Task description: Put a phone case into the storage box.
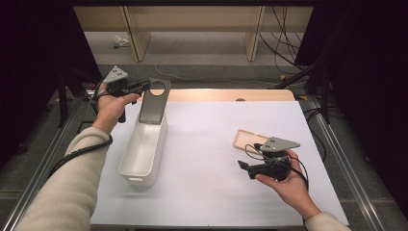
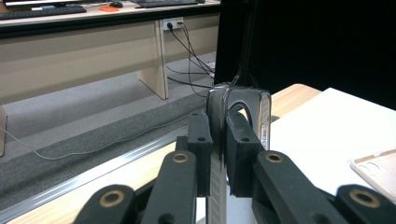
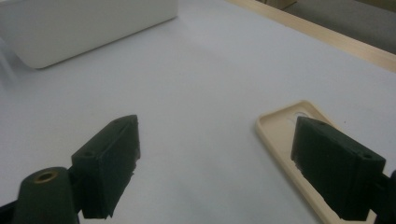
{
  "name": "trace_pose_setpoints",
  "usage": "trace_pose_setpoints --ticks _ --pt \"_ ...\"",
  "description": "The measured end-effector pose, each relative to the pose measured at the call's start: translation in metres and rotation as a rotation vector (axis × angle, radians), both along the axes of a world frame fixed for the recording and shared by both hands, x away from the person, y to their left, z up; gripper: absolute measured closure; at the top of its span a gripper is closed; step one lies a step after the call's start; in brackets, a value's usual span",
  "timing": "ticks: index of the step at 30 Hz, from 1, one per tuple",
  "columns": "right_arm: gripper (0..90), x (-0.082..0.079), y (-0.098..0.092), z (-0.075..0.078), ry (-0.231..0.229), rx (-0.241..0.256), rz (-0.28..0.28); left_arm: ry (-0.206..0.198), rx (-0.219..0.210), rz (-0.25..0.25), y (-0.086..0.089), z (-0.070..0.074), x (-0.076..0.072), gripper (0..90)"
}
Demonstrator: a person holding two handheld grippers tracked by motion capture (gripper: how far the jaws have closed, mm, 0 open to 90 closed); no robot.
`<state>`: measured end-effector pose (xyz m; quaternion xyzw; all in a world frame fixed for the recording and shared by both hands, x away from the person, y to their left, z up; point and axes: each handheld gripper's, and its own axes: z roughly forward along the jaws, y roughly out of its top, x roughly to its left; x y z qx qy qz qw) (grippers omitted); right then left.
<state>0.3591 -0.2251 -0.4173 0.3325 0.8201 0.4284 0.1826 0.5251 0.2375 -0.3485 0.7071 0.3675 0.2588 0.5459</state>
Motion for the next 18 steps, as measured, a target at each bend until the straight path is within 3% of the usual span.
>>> trace_pose_setpoints --ticks 18 --pt "16.5 0.0001 0.0 -0.0001 0.002 0.0 0.001 0.02 -0.002 0.011 0.0031 -0.0094 0.0036 81.6"
